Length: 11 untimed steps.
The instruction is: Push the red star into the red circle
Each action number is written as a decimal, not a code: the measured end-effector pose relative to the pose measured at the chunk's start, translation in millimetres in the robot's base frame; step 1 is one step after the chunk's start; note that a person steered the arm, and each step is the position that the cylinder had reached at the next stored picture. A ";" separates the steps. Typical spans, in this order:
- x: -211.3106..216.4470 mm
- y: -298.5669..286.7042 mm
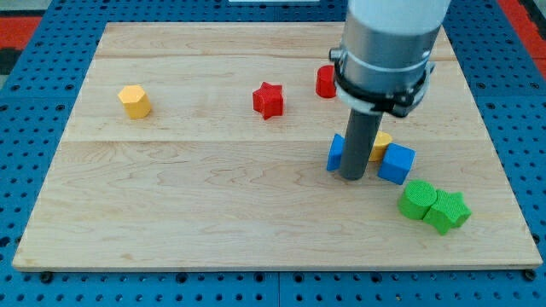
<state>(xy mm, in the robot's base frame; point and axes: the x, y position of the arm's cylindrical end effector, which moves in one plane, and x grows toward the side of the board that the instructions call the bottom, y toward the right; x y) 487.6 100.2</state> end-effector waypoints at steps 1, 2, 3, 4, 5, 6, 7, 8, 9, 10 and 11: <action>-13.7 -3.0; -13.7 -11.8; -12.1 -66.1; -38.3 -117.6; -82.4 -153.7; -126.2 -88.2; -161.8 -13.5; -175.9 16.5; -176.2 -25.6; -243.9 -27.3; -256.4 16.0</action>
